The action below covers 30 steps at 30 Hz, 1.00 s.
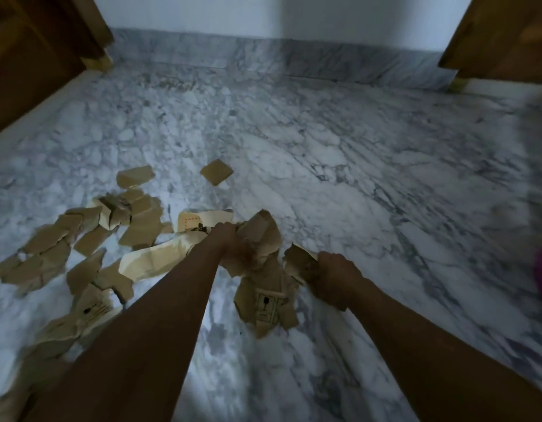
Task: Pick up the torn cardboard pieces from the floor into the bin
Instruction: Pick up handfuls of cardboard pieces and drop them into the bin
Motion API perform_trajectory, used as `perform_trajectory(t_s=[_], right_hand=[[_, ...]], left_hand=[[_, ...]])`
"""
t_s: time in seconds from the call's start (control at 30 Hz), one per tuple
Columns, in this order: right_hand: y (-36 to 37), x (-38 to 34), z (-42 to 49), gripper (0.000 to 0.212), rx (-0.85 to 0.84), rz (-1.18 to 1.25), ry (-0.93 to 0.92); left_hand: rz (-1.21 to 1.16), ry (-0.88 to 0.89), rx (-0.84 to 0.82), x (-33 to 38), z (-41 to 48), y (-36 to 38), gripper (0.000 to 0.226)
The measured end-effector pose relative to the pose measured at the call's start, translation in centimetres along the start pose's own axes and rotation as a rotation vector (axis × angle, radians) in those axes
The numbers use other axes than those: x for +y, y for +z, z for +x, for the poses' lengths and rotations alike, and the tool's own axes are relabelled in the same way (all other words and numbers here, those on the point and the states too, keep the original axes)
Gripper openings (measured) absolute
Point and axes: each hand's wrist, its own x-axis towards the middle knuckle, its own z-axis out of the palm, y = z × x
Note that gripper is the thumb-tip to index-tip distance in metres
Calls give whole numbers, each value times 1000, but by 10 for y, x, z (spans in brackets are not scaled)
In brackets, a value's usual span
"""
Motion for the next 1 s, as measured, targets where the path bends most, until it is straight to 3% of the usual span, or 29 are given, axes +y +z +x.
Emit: perform_trajectory(t_s=[0.27, 0.43, 0.67, 0.73, 0.87, 1.0], right_hand=[[2, -6, -7, 28, 35, 70, 44], [12, -4, -18, 33, 130, 138, 54], [14, -7, -31, 39, 218, 94, 125], [7, -11, -36, 47, 184, 93, 174], [-28, -9, -33, 67, 72, 446, 273], [-54, -22, -35, 60, -67, 581, 118]], left_hand=[[-164, -84, 28, 5, -2, 5, 45], [-381, -115, 104, -6, -27, 17, 55], [-608, -90, 230, -23, -81, 22, 44], [-607, -85, 255, -30, -99, 19, 36], [-568, -90, 330, -46, -130, 11, 32], [-503, -129, 237, -65, -145, 17, 32]])
